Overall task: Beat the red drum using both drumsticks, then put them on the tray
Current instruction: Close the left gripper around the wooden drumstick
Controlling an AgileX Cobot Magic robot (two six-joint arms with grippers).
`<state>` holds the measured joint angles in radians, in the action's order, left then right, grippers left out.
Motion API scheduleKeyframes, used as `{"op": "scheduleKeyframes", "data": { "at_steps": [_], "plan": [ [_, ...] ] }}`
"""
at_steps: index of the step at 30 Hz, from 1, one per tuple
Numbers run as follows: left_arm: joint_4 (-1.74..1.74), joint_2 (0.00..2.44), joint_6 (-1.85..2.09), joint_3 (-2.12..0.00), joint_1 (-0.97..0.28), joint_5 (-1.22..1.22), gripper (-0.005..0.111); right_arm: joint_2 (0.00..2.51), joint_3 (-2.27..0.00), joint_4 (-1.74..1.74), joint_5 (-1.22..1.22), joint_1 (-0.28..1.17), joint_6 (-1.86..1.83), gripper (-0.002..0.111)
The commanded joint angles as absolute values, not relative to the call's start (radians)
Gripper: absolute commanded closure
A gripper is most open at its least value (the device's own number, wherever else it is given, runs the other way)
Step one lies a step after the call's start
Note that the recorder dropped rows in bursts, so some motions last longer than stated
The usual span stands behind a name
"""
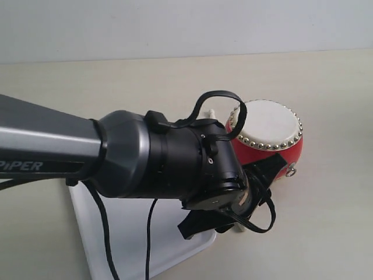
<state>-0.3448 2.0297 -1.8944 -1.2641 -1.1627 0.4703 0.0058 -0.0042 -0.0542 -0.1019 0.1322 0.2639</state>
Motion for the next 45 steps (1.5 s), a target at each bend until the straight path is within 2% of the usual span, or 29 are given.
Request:
{"op": "scheduleKeyframes", "data": {
  "at_steps": [1,31,39,45],
  "plan": [
    [-0.324,2.04,-1.867,-1.27,-1.16,0.44,0.06,0.0,0.0,-0.047,-0.088,0.126,0.263,0.108],
    [-0.283,2.071,-1.836,-1.27,-1.155,0.471,0.06,0.0,0.0,-0.047,-0.088,0.126,0.263,0.108],
    [-0.283,2.071,-1.836,-1.27,-1.153,0.475,0.073,0.0,0.0,-0.047,-0.088,0.128,0.263,0.108],
    [-0.283,2.071,-1.836,-1.27,-1.153,0.475,0.072,0.0,0.0,-0.047,-0.088,0.128,0.263,0.108]
  ]
}}
